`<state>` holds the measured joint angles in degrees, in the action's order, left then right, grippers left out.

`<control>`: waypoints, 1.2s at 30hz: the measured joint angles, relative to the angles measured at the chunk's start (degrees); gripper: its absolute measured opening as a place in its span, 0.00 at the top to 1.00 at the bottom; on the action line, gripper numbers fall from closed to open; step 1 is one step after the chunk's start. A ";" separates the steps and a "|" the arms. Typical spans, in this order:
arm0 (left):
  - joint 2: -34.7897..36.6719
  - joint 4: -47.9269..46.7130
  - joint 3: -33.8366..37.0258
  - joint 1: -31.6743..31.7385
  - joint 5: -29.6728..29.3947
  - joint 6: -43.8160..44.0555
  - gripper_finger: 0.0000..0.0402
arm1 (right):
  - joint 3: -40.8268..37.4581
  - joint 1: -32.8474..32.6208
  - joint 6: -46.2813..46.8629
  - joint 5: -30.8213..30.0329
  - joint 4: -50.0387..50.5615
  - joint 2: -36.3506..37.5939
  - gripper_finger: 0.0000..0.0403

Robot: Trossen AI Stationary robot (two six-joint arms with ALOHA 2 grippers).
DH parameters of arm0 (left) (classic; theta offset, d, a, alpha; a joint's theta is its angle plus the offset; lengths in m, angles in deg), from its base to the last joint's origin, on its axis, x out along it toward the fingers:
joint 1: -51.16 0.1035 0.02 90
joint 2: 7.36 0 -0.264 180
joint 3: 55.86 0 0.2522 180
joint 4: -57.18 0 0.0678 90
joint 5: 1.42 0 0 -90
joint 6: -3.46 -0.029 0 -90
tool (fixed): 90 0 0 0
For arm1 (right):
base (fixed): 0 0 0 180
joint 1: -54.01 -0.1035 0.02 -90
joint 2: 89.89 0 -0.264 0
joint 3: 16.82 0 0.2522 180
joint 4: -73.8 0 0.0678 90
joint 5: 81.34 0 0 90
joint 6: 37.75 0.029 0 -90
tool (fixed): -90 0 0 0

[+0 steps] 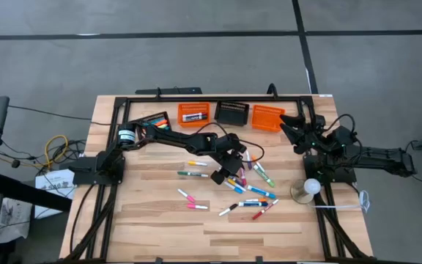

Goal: Pick & Place Markers
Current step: Put the large pink marker pen into the left orange bin

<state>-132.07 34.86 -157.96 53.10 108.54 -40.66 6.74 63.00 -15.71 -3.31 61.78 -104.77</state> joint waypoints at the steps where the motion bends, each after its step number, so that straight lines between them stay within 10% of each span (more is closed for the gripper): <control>1: 0.00 -0.01 0.00 0.04 -0.40 0.83 0.54 | 0.00 0.00 0.00 0.00 0.00 -0.02 0.37; 21: 13.61 -6.71 4.75 4.06 -1.16 13.08 0.54 | 0.00 -0.02 -1.03 0.39 1.27 -0.04 0.37; 36: 40.64 4.11 27.75 12.42 0.33 31.50 0.54 | 0.04 0.50 4.48 0.61 -0.89 -0.04 0.37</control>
<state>-91.42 38.97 -130.20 65.52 108.87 -9.16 6.78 63.50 -11.23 -2.70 60.89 -104.81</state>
